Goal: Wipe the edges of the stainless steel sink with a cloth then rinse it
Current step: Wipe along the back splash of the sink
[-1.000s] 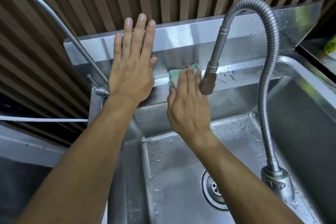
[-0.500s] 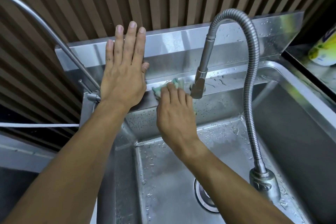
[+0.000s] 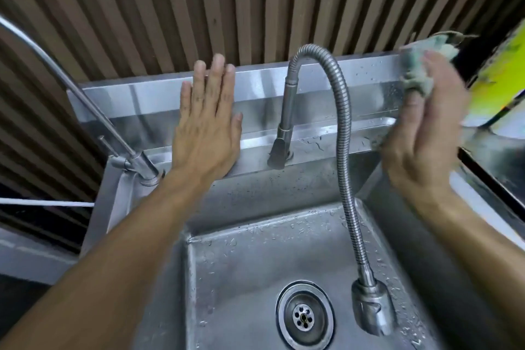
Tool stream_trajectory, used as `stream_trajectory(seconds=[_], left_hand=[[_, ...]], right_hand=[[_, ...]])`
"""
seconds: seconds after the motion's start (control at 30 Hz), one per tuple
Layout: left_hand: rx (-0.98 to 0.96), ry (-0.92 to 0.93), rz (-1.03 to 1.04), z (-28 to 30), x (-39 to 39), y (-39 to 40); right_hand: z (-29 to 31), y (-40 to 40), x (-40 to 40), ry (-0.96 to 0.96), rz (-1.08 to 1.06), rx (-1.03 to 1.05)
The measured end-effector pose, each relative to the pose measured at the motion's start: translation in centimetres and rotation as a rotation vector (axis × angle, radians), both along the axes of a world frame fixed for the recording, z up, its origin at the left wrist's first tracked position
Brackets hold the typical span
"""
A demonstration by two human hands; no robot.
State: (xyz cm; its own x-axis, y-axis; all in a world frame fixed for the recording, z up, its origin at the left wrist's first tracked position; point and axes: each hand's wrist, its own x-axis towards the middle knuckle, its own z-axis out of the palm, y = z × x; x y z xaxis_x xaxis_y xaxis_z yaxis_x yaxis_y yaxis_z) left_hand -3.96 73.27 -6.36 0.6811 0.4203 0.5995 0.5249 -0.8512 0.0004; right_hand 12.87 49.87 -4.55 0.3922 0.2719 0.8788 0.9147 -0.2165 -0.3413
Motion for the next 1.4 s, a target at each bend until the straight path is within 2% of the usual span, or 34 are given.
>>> stream_trajectory(seconds=[0.03,0.1,0.2,0.3,0.33,0.37,0.47,0.53,0.6,0.67,0.77,0.87,0.97,1.03,1.17,1.23,1.33,1.4], left_hand=[[0.012,0.016,-0.046,-0.5,0.9,-0.2],[0.044,0.02,-0.104,-0.7,2.5,-0.7],[0.103,0.035,-0.059,-1.2,3.9,-0.3],[0.155,-0.003,-0.011,-2.1,4.1,0.0],[0.154,-0.008,-0.013,-2.2,4.3,-0.2],[0.161,-0.016,-0.014,-2.2,4.5,-0.3],[0.144,-0.012,0.005,-2.3,4.5,-0.4],[0.146,-0.023,0.012,-2.5,4.8,-0.5],[0.136,-0.035,0.001,-2.6,5.1,-0.8],[0.133,-0.03,-0.005,-2.6,4.9,-0.6],[0.146,-0.001,-0.009,-2.7,4.5,-0.1],[0.155,0.001,-0.011,-2.5,4.5,-0.2],[0.14,-0.011,-0.002,-2.7,4.5,-0.2],[0.136,-0.017,-0.009,-2.9,4.5,-0.2],[0.136,-0.029,-0.019,-2.9,4.6,-0.3],[0.13,-0.025,-0.014,-2.9,4.7,-0.3],[0.134,-0.021,-0.012,-2.8,4.7,-0.3],[0.14,-0.024,-0.005,-2.9,4.8,-0.3]], right_hand=[[-0.4,1.2,0.5,-0.007,0.0,-0.023],[-2.4,6.5,1.1,0.103,0.075,-0.224],[-4.9,12.5,1.9,0.058,0.077,-0.501],[-4.6,11.6,3.6,-0.215,0.009,-0.607],[-4.3,10.6,4.0,-0.289,-0.009,-0.566],[-3.7,9.5,4.3,-0.265,-0.017,-0.487],[-3.3,8.4,5.5,0.043,-0.135,-0.286],[-3.3,9.9,3.1,0.172,-0.151,-0.251],[-3.2,10.6,1.8,0.11,-0.023,-0.247],[-3.4,9.9,2.4,-0.043,0.107,-0.33],[-3.3,7.2,6.8,-0.152,0.062,-0.443],[-3.6,5.4,8.7,-0.025,-0.074,-0.368],[-3.6,7.1,6.4,0.195,-0.234,-0.247],[-3.5,9.0,4.2,0.218,-0.233,-0.278],[-3.6,8.6,4.5,-0.145,-0.105,-0.463],[-3.4,6.4,8.0,-0.226,-0.12,-0.457],[-3.2,3.0,12.5,-0.027,-0.266,-0.379],[-3.1,2.8,12.8,0.119,-0.299,-0.317]])
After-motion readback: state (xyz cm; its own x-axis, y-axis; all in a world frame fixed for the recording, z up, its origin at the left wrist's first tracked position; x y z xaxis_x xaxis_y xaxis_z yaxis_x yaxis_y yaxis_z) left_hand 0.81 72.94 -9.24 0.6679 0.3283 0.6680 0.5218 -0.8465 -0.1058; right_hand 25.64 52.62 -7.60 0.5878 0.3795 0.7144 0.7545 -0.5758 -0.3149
